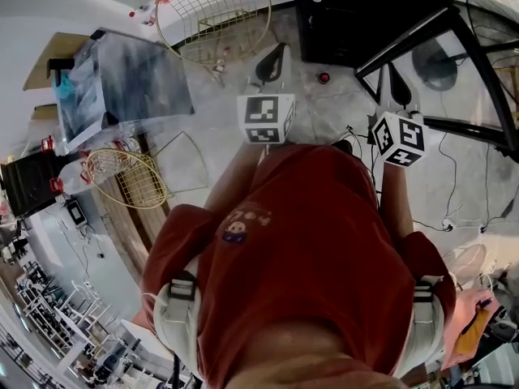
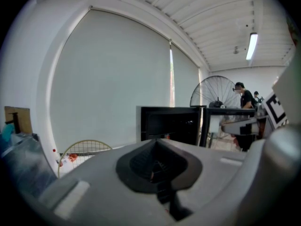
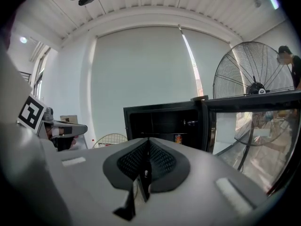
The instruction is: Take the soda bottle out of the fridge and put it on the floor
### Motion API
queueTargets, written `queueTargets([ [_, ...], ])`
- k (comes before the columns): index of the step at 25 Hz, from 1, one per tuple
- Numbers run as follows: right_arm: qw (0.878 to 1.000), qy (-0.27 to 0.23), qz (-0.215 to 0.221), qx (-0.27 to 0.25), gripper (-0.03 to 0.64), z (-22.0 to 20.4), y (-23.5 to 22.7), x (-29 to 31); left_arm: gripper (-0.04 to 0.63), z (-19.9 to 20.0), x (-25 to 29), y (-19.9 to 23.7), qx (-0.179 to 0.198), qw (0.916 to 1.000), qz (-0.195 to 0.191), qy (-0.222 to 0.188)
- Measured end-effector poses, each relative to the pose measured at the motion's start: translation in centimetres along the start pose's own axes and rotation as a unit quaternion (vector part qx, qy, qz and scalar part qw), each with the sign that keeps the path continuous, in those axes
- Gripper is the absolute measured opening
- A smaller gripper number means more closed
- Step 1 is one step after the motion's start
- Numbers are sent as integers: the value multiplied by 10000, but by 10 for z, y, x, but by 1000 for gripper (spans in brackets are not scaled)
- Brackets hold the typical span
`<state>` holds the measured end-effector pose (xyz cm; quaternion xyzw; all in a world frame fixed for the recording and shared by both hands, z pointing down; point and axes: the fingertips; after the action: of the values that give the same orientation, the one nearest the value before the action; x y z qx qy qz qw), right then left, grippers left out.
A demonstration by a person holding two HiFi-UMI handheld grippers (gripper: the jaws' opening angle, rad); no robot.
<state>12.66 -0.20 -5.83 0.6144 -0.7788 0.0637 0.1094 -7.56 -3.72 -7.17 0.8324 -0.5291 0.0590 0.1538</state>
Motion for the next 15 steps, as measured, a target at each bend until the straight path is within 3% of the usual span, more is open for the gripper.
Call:
queueTargets([
  [15,10000,21,-75,14,2,-4,-10,-3,-2,-6,4,-7,-86,9999,-96,23],
])
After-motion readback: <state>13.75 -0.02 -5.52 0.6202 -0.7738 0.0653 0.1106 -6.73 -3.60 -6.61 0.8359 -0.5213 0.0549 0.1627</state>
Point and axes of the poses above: the fingertips, and each gripper's own axes: x forward along the fingers, y to its left, z out of its top, and after that the axes turned 11 degrees about -x, right-handed
